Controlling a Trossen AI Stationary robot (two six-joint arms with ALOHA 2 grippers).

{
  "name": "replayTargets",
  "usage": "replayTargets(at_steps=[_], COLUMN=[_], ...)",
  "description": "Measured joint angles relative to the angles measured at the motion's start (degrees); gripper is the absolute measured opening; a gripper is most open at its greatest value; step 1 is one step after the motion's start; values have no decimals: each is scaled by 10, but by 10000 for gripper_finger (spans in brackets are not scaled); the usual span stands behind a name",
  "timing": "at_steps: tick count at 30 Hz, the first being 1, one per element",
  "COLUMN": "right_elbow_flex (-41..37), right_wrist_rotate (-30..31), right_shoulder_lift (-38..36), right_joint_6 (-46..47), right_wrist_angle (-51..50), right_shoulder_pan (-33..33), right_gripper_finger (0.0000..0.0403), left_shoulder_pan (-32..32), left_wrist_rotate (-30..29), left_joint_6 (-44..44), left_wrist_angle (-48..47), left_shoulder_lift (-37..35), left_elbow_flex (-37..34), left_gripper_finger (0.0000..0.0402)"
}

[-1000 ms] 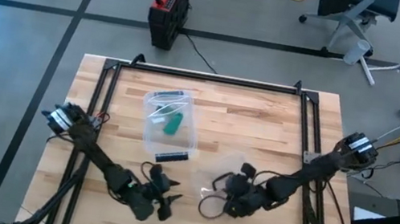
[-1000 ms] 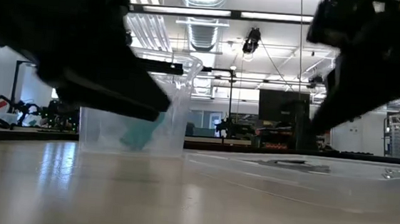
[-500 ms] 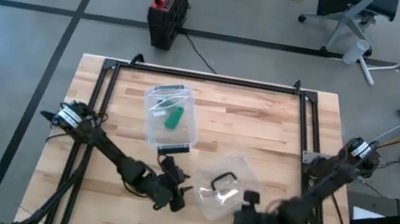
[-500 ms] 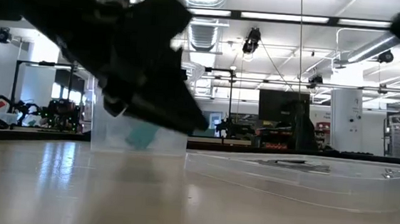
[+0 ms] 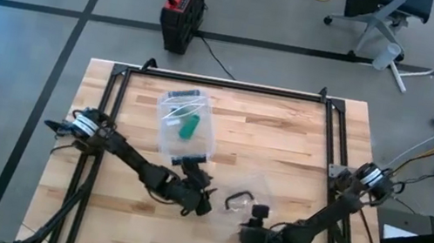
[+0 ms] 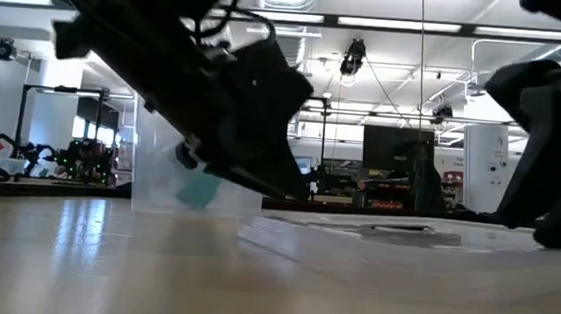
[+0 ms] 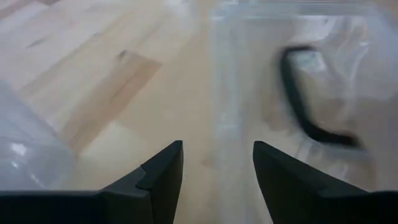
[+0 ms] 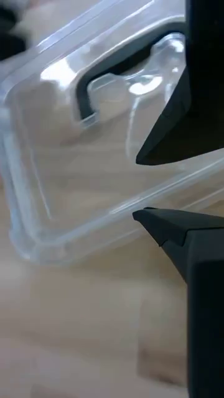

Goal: Roll bandage
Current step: Close the transparent bin

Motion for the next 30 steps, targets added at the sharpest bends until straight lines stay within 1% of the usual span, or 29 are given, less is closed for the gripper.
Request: replayTargets(at_steps=[3,7,11,16,18,20,22,24,28,30], right_elbow_flex=[22,62,77,54,47,45,50,59,90,106], right_wrist_rotate=[-5,-5,-1,23,26,30,39,36,9,-5], right_shoulder_lift=[11,6,4,11,21,31,42,44,36,27], right_joint_6=[-59,-97,-83,-16,-18,-48,-85,-110,-146,-155], right_wrist_angle=[8,-32,-86,-117,-108,-106,-102,-106,-127,-130], right_shoulder_pan=[2,20,45,52,52,52,53,55,70,85], right_gripper_finger=[120,129,144,158,161,163,165,165,164,165], left_shoulder_pan=[18,24,21,-5,-18,-33,-48,-55,-54,-53], left_wrist_rotate=[19,42,74,107,124,144,147,141,125,112], left_joint_6=[14,32,28,27,27,27,27,25,26,28], left_wrist_angle=[-5,-2,-11,-13,-12,-12,-17,-30,-62,-60], left_shoulder_lift=[7,11,10,8,8,6,3,-7,-29,-32], left_elbow_flex=[0,-1,-2,-2,-2,-2,-2,-3,-6,-6], left_gripper_finger=[187,181,173,172,175,179,181,182,180,178])
